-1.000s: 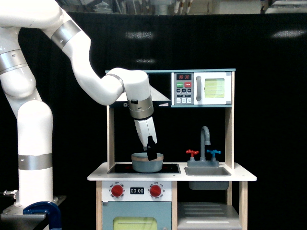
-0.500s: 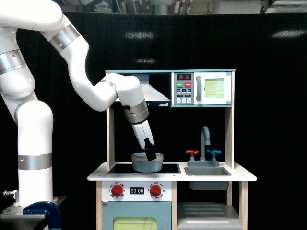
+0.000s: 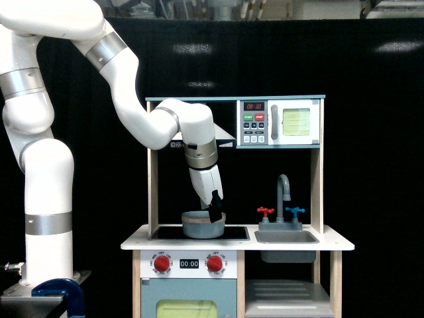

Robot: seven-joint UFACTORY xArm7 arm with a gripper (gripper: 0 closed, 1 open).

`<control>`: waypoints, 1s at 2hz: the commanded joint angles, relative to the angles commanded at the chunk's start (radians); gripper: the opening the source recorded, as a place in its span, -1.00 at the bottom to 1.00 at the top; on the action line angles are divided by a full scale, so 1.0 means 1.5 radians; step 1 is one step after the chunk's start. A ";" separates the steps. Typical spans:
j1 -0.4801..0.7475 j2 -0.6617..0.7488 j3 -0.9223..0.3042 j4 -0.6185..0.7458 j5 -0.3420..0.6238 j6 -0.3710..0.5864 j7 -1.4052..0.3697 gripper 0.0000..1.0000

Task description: Put the bowl inside the kitchen cabinet

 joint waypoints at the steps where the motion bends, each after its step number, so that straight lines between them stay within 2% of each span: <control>1: 0.032 0.050 0.014 0.011 0.078 -0.033 -0.040 1.00; 2: 0.040 0.078 0.024 0.023 0.116 -0.043 -0.062 1.00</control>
